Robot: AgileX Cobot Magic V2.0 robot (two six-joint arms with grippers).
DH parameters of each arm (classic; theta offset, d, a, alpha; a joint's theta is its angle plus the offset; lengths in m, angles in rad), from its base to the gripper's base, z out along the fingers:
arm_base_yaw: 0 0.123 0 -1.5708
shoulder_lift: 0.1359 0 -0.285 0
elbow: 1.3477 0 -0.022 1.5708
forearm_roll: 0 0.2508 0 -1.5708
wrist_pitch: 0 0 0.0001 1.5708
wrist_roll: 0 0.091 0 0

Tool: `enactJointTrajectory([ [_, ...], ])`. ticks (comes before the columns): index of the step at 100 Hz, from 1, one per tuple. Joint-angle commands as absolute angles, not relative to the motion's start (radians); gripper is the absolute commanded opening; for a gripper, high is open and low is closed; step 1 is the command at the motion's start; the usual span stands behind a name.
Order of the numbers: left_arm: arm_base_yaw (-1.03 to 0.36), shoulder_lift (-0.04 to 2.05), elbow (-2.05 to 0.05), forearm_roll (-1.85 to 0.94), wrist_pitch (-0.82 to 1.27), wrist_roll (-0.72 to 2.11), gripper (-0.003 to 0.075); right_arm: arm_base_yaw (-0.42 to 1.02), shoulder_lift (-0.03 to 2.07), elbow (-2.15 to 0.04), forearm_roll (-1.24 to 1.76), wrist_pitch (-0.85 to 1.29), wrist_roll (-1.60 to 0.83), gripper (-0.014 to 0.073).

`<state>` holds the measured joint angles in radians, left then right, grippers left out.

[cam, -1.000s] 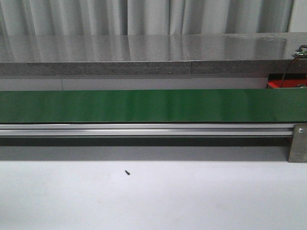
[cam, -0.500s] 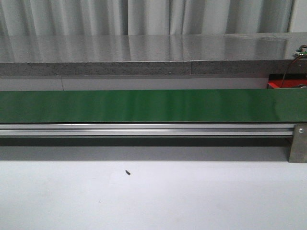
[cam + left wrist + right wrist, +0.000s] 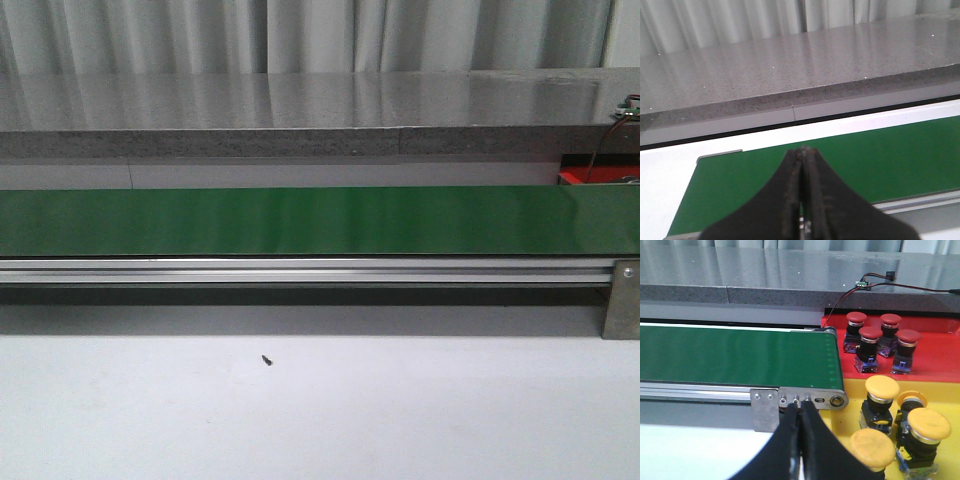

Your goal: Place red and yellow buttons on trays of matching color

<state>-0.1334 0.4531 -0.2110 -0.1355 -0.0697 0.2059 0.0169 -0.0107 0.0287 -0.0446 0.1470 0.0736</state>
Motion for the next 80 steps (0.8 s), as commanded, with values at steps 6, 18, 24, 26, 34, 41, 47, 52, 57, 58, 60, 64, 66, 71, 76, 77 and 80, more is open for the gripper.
enactJointTrajectory([
  [6,-0.067,0.294,-0.17,-0.007,-0.066,0.048,-0.002,0.015,-0.027,0.011,-0.058,0.062,0.073,-0.007],
  [18,-0.019,0.155,-0.111,0.146,0.0,-0.146,-0.002,0.015,-0.027,0.011,-0.058,0.062,0.073,-0.007],
  [24,-0.014,0.09,-0.078,0.157,0.008,-0.174,-0.002,0.015,-0.027,0.011,-0.058,0.062,0.073,-0.007],
  [26,-0.014,0.069,-0.069,0.157,0.013,-0.176,-0.002,0.015,-0.027,0.011,-0.058,0.062,0.073,-0.007],
  [34,-0.02,0.003,-0.034,0.157,0.018,-0.18,-0.002,0.015,-0.027,0.011,-0.058,0.062,0.073,-0.007],
  [41,-0.026,-0.043,-0.007,0.155,0.02,-0.186,-0.002,0.015,-0.027,0.011,-0.058,0.062,0.073,-0.007],
  [47,-0.026,-0.038,0.01,0.153,0.013,-0.194,-0.002,0.015,-0.027,0.011,-0.058,0.062,0.073,-0.007],
  [52,-0.026,-0.038,0.022,0.153,0.016,-0.203,-0.002,0.015,-0.027,0.011,-0.058,0.062,0.073,-0.007],
  [57,-0.026,-0.038,0.034,0.153,0.006,-0.203,-0.002,0.015,-0.027,0.011,-0.058,0.062,0.073,-0.007],
  [58,-0.026,-0.038,0.036,0.153,0.0,-0.203,-0.002,0.015,-0.027,0.011,-0.058,0.062,0.073,-0.007],
  [60,-0.026,-0.038,0.042,0.153,0.0,-0.203,-0.002,0.015,-0.027,0.011,-0.058,0.062,0.073,-0.007],
  [64,-0.026,-0.04,0.047,0.153,-0.012,-0.203,-0.002,0.015,-0.027,0.011,-0.058,0.062,0.073,-0.007],
  [66,-0.026,-0.04,0.047,0.153,0.0,-0.203,-0.002,0.015,-0.027,0.011,-0.058,0.062,0.073,-0.007],
  [71,-0.026,-0.04,0.047,0.153,0.0,-0.203,-0.002,0.015,-0.027,0.011,-0.058,0.062,0.073,-0.007],
  [76,-0.026,-0.04,0.047,0.153,0.0,-0.203,-0.002,0.015,-0.027,0.011,-0.058,0.062,0.073,-0.007],
  [77,-0.026,-0.04,0.047,0.153,0.0,-0.203,-0.002,0.015,-0.027,0.011,-0.058,0.062,0.073,-0.007],
  [80,-0.026,-0.04,0.047,0.153,0.0,-0.203,-0.002,0.015,-0.027,0.011,-0.058,0.062,0.073,-0.007],
])
